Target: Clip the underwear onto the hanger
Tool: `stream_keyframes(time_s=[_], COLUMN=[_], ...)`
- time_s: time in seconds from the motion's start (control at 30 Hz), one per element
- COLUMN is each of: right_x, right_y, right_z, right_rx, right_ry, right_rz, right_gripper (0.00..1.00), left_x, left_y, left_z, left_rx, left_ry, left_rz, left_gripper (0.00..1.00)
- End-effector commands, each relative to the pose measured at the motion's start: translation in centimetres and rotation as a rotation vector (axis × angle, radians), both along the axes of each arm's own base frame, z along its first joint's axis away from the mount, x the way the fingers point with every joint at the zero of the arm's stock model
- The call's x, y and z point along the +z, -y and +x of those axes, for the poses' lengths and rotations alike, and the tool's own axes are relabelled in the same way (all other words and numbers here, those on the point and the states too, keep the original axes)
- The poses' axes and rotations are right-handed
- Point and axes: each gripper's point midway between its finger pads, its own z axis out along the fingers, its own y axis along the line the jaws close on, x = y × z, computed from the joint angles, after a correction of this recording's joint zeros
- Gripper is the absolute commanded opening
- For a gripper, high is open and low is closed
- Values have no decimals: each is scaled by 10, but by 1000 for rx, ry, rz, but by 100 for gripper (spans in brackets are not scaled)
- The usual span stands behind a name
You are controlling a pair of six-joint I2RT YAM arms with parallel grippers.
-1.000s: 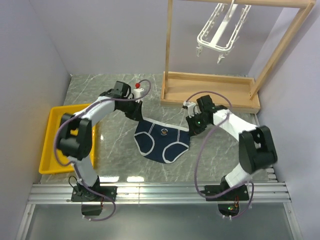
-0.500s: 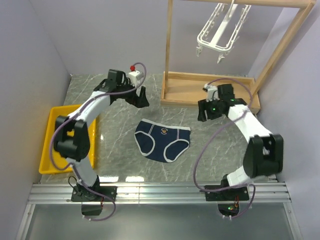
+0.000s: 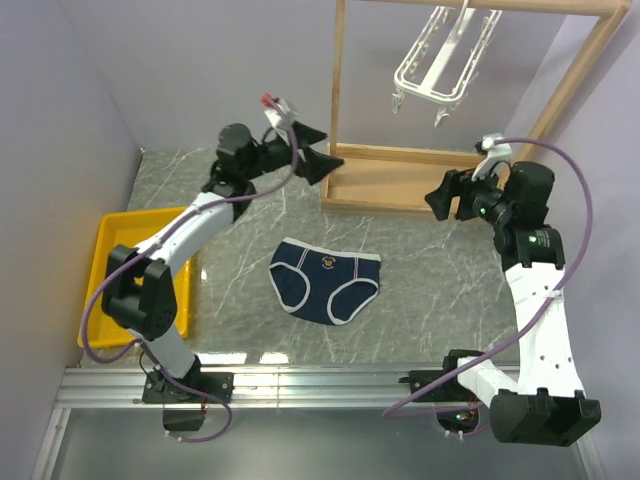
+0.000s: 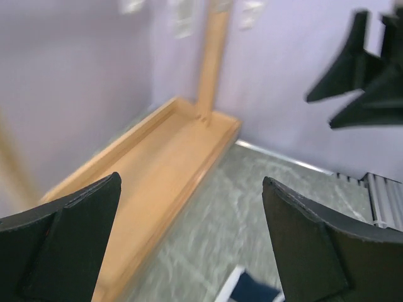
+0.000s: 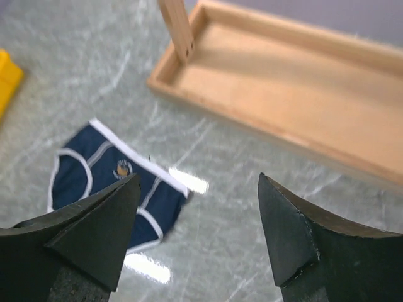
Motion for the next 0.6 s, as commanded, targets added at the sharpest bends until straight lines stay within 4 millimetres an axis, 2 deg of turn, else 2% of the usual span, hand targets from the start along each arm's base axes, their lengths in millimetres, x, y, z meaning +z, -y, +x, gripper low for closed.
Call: stream_keyframes(time_s=[0.0,0.03,0.07,0.1,0.17,0.2,0.23,0.3,0.33,0.37,0.4,0.43,0.47,0.5,0.53,0.57], right_x=[56,71,77,91,103,107,119,135,139,144,147,148,150,150,151,152], right_y=[2,3,10,14,18,26,26,29,28,28,28,29,31,31,31,31], right_z=[6,6,8,13,15,21,21,23,24,25,26,27,29,29,29,29], right_rx=[-3,-10,-30,-41,-44,-63,-67,-75,-78,-79,-85,-92,-102,-109,-111,-109], right_ry=[133,155,161,178,175,174,190,232,235,248,250,253,259,259,258,262], right_rz=[67,92,100,107,159,176,204,221,241,248,266,273,279,284,296,299], right_gripper=[82,82,82,82,82,82,81,81,81,81,80,80,79,79,79,79], left_x=[52,61,63,59,71,60,75,67,79,81,73,83,74,75,85,74], left_y=[43,60,69,87,103,115,126,149,153,158,169,171,177,183,181,187], left_z=[-30,-43,-45,-50,-48,-38,-46,-40,-41,-41,-34,-34,-26,-28,-22,-15], left_rx=[-121,-161,-171,-192,-158,-126,-121,-60,-42,-22,34,69,114,142,203,235], left_ry=[270,306,340,357,411,400,442,435,471,484,468,503,509,525,525,523], left_rz=[-125,-143,-147,-162,-197,-201,-248,-273,-304,-322,-330,-361,-356,-363,-392,-378], left_gripper=[99,99,99,99,99,98,97,95,93,91,88,87,85,82,77,74])
